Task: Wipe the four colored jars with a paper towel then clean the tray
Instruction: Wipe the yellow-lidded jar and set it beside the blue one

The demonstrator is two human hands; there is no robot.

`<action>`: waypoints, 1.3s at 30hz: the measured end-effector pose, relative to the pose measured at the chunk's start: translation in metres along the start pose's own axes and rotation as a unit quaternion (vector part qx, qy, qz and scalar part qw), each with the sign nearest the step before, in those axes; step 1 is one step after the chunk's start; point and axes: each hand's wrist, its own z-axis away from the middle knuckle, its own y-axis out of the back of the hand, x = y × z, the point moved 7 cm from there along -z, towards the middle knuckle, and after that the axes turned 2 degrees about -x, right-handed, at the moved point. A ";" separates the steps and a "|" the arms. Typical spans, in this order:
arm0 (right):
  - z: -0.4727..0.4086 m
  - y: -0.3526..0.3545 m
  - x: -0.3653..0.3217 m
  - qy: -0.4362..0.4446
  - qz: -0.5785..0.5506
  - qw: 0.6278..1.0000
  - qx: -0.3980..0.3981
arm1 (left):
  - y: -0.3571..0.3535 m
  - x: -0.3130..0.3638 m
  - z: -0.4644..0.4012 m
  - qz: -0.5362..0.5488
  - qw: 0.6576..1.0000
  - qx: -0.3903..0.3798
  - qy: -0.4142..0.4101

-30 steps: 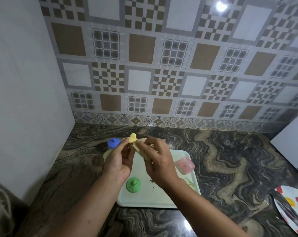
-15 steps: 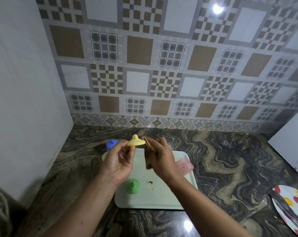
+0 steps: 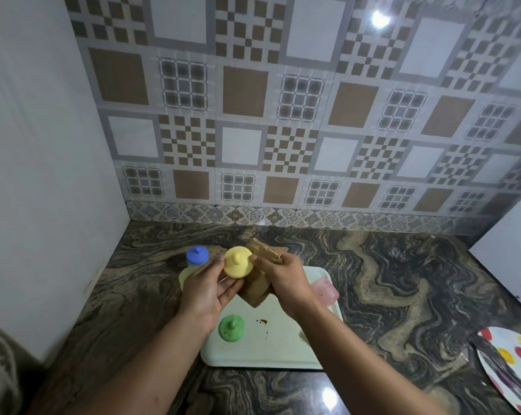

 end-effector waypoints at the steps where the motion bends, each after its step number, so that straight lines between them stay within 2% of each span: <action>1: 0.001 0.001 0.000 0.005 0.011 1.000 0.009 | 0.000 0.000 0.001 -0.020 1.000 -0.004 -0.015; 5: 0.005 0.002 0.000 0.000 0.013 1.000 0.018 | -0.012 0.004 0.009 -0.157 0.980 -0.067 -0.105; 7: 0.003 0.005 0.001 0.014 0.037 0.999 0.026 | -0.014 0.008 0.010 -0.230 0.957 -0.057 -0.167; 9: 0.002 0.010 -0.003 0.045 0.075 0.995 0.053 | -0.010 0.018 0.012 -0.307 0.923 -0.013 -0.233; 12: 0.006 0.017 -0.021 0.102 0.126 0.983 0.088 | -0.011 0.034 0.022 -0.416 0.854 0.027 -0.311; 15: 0.008 0.015 -0.036 0.136 0.151 0.976 0.079 | -0.013 0.040 0.027 -0.472 0.807 0.028 -0.353; 17: 0.006 0.008 -0.037 0.120 0.171 0.976 0.060 | -0.015 0.038 0.026 -0.503 0.783 0.025 -0.365; 22: 0.005 0.007 -0.030 0.085 0.209 0.971 0.079 | -0.021 0.035 0.030 -0.512 0.758 0.008 -0.404; 25: 0.004 0.005 -0.031 0.087 0.320 0.942 0.058 | -0.013 0.029 0.032 -0.502 0.765 0.011 -0.404; 29: 0.005 -0.007 -0.030 0.080 0.490 0.868 -0.033 | -0.002 0.013 0.036 -0.472 0.800 0.017 -0.370; 32: 0.005 -0.012 -0.011 0.036 0.556 0.826 -0.082 | -0.001 0.019 0.032 -0.438 0.821 0.027 -0.366; 34: 0.000 -0.009 -0.003 0.015 0.561 0.824 -0.081 | -0.001 0.027 0.027 -0.430 0.825 0.032 -0.365; 36: -0.005 -0.002 -0.010 0.027 0.553 0.832 -0.041 | 0.003 0.031 0.023 -0.417 0.839 0.038 -0.348; 39: -0.009 0.009 -0.036 0.120 0.496 0.858 0.050 | 0.008 0.028 0.019 -0.411 0.850 0.042 -0.326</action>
